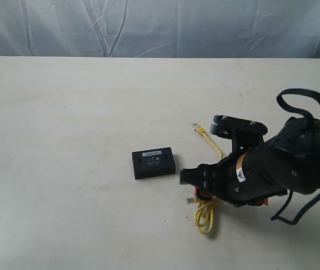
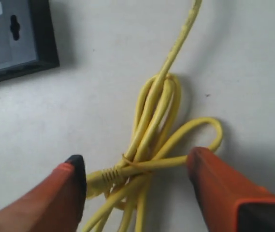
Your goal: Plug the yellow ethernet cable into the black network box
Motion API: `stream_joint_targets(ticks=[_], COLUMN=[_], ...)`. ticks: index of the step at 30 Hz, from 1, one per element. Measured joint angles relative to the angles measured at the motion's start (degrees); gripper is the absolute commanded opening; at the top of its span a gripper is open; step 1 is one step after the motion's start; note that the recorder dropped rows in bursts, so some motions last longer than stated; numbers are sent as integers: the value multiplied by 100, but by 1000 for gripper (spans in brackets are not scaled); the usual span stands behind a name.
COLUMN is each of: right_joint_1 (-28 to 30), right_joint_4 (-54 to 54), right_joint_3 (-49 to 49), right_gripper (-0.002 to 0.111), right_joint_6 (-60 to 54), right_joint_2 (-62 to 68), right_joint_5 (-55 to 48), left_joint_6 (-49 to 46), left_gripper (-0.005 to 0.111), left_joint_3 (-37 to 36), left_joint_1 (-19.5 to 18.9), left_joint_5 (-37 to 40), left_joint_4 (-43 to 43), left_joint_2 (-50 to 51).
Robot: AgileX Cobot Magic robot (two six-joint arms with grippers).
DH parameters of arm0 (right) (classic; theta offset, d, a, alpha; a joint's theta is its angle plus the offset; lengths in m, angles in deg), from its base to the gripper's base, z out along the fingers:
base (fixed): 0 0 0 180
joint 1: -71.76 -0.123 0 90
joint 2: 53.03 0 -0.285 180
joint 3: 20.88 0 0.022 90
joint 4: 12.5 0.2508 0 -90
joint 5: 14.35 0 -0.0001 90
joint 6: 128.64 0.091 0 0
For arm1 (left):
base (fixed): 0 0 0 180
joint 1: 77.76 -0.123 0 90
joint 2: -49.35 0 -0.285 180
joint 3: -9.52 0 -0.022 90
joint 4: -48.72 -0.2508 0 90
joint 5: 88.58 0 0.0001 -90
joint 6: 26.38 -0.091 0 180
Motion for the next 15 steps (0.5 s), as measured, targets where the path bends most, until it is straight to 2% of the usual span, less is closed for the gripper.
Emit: stream_joint_targets(ticks=[8, 10, 12, 15], right_joint_1=[0, 0, 0, 0], right_joint_4=[216, 227, 238, 238], right_joint_3=[-22, -22, -22, -3], right_gripper=[60, 57, 48, 22], right_joint_6=[86, 86, 98, 98], right_joint_2=[410, 478, 560, 661], right_joint_5=[392, 454, 490, 549], left_joint_6=[0, 0, 0, 0], left_gripper=[0, 0, 0, 0], left_joint_3=[0, 0, 0, 0], left_joint_1=[0, 0, 0, 0], left_joint_5=[0, 0, 0, 0], left_joint_4=[-48, -56, -56, -56], left_joint_2=[0, 0, 0, 0])
